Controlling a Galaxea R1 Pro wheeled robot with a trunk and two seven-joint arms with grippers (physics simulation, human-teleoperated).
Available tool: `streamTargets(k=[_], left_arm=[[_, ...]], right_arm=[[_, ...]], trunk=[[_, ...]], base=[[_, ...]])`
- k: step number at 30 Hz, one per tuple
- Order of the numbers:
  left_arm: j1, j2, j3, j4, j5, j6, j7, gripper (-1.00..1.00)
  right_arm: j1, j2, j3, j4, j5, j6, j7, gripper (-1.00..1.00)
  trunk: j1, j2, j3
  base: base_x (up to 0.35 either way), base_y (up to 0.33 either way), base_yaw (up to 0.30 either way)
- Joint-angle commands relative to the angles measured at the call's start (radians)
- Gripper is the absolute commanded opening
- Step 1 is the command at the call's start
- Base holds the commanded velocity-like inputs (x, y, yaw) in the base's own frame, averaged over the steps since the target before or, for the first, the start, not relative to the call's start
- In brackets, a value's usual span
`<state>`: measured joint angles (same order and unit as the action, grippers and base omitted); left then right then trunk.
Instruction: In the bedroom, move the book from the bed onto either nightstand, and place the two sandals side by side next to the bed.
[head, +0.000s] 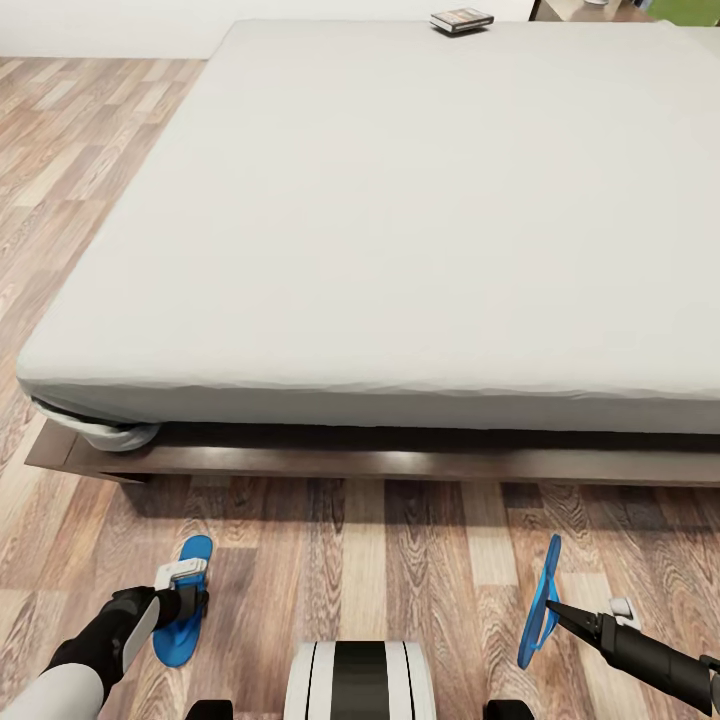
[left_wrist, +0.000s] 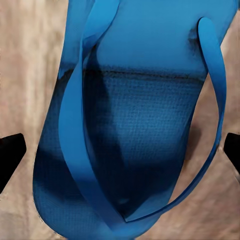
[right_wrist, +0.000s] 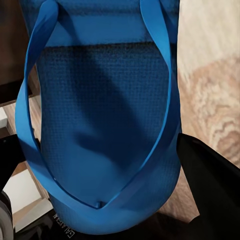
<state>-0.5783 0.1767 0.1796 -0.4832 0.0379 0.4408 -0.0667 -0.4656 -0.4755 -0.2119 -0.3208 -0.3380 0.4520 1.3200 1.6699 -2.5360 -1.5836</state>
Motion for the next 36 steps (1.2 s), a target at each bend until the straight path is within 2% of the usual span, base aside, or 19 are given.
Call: streamTargets(k=[1, 19, 36], left_arm=[[0.000, 0.000, 0.005, -0.002, 0.004, 0.006, -0.004, 1.00], [0.000, -0.002, 0.004, -0.002, 0.005, 0.006, -0.004, 1.00], [0.000, -0.005, 0.004, -0.002, 0.005, 0.006, -0.004, 1.00]], right_arm=[[0.000, 0.000, -0.001, 0.000, -0.003, 0.011, 0.002, -1.00], [0.000, 0.000, -0.001, 0.000, -0.003, 0.011, 0.002, -1.00], [0.000, 0.000, -0.001, 0.000, -0.003, 0.011, 0.002, -1.00]], trunk=[[0.000, 0.000, -0.001], [0.000, 0.000, -0.001], [-0.008, 0.004, 0.065]], base=[[0.000, 0.000, 0.000], [0.000, 0.000, 0.000], [0.000, 0.000, 0.000]])
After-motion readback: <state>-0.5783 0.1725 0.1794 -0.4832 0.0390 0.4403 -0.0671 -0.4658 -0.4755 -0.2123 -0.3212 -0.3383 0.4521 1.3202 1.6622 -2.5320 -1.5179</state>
